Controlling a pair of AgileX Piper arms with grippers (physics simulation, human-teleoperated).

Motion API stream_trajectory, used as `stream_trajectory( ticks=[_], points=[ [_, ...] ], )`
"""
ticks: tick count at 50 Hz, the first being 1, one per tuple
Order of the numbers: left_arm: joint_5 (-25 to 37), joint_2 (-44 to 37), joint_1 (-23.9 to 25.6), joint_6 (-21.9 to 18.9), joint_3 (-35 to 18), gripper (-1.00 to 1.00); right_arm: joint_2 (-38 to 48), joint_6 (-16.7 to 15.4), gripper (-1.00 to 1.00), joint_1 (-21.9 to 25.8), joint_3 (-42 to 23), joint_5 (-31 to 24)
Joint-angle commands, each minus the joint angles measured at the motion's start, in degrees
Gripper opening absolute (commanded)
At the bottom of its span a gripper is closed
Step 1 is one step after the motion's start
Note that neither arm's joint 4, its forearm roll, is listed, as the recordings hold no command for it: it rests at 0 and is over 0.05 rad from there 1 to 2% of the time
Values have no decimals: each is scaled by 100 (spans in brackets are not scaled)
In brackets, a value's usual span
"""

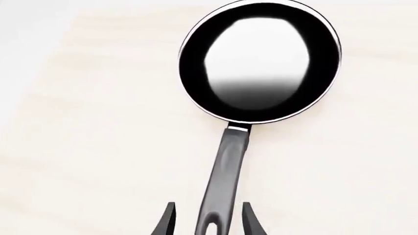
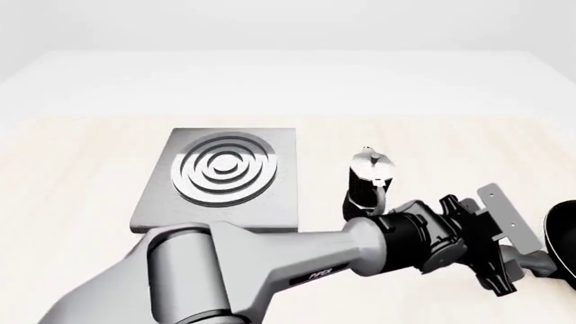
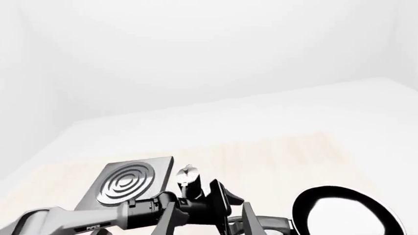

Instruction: Put the frying pan on the stove.

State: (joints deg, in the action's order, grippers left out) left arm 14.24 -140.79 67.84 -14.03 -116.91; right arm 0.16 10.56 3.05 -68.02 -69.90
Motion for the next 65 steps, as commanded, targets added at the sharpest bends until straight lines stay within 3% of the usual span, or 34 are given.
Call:
stream_trajectory(
  ticks=[1,40,41,57,65],
  points=[
    [-73,-98,22,156,-60,100,-16,-10,100,2,108,0],
    [-155,-823,18,361,-511,100,-16,190,100,-10,188,0],
    [-139,-842,11,362,-545,-100,-16,194,100,-13,190,0],
    [-194,-542,21,135,-247,-100,-16,194,100,-18,198,0],
    [-244,1,-70,-131,131,-100,-16,165,100,-16,189,0]
  ],
)
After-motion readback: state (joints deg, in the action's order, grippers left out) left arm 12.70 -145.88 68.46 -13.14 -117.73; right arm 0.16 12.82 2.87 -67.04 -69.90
